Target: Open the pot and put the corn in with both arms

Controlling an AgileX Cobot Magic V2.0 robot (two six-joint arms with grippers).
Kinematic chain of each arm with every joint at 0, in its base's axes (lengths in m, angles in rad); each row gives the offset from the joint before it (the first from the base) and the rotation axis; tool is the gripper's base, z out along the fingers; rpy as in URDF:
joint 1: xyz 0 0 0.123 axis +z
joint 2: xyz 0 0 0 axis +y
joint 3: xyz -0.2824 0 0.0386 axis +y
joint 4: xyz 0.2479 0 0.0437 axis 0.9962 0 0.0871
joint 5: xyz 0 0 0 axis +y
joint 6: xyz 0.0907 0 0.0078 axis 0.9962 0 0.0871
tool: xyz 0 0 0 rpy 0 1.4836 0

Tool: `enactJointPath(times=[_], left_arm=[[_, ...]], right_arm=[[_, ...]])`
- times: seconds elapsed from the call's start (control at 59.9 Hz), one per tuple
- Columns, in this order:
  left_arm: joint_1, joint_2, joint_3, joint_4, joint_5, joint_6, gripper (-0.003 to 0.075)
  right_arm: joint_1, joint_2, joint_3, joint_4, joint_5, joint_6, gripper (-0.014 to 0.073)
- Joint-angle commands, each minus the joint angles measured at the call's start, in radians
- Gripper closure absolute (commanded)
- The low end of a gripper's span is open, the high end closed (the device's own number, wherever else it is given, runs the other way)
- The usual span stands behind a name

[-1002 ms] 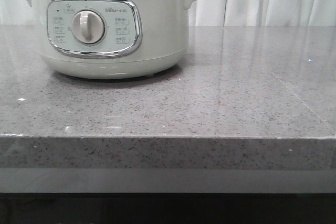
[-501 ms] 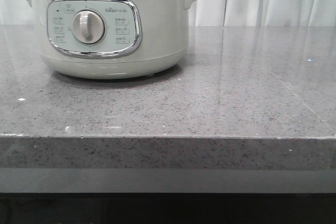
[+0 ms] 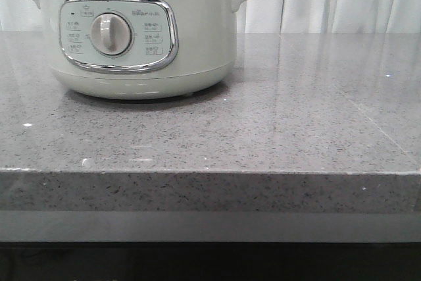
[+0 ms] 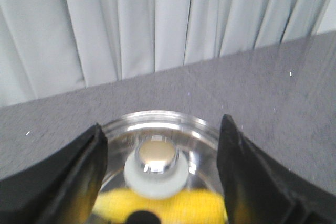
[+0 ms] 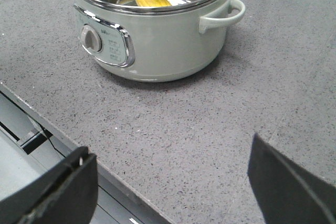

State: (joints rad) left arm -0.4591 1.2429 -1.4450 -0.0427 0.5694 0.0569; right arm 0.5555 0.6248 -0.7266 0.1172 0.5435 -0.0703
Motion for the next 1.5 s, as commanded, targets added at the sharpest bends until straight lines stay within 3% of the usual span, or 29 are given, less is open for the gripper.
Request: enactJointPath(times=[0.0, 0.117, 0.668, 1.019, 1.102, 1.336, 1.487], left_arm=[[-0.008, -0.091, -0.028, 0.043, 0.071, -0.003, 0.0300], [-0.008, -0.181, 0.030, 0.043, 0.155, -0.003, 0.0300], [-0.008, -0.545, 0.541, -0.025, 0.095, -0.005, 0.0300], [-0.008, -0.587, 0.645, -0.027, 0.062, -0.005, 0.0302], [-0.008, -0.587, 0.645, -0.027, 0.054, -0.005, 0.0342], [-0.008, -0.587, 0.645, -0.027, 0.030, -0.005, 0.0559], [-0.008, -0.587, 0.645, -0.027, 0.030, -0.005, 0.0657]], right_arm=[[-0.002, -0.003, -0.025, -0.002, -0.069, -0.007, -0.0008], [-0.002, -0.003, -0.025, -0.002, -0.069, -0.007, -0.0008], [-0.002, -0.003, -0.025, -0.002, -0.069, -0.007, -0.0008], [-0.002, -0.003, -0.025, -0.002, -0.063, -0.007, 0.0007], [-0.002, -0.003, -0.025, -0.002, -0.060, -0.007, 0.0101], [-0.002, 0.002, -0.025, -0.002, -0.049, -0.007, 0.0522], [-0.002, 0.002, -0.025, -0.002, -0.049, -0.007, 0.0651]])
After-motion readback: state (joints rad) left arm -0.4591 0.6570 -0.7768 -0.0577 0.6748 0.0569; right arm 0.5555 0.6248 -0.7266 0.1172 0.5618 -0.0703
